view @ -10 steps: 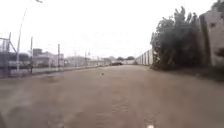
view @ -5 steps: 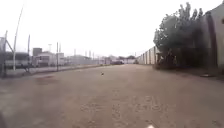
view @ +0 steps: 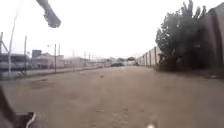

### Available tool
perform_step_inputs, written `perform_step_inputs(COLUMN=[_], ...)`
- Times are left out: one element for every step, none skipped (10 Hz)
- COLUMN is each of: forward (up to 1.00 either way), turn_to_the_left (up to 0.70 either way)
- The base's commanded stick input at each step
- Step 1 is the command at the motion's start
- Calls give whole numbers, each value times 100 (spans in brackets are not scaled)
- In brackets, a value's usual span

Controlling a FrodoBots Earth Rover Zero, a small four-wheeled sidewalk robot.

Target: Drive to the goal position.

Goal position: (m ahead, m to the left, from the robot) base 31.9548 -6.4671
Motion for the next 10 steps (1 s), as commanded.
perform_step_inputs(forward=[70, 70, 70, 70, 70, 70, 70, 70, 70, 70], turn_to_the_left=[0, 0, 0, 0, 0, 0, -4, -9, -17, -10])
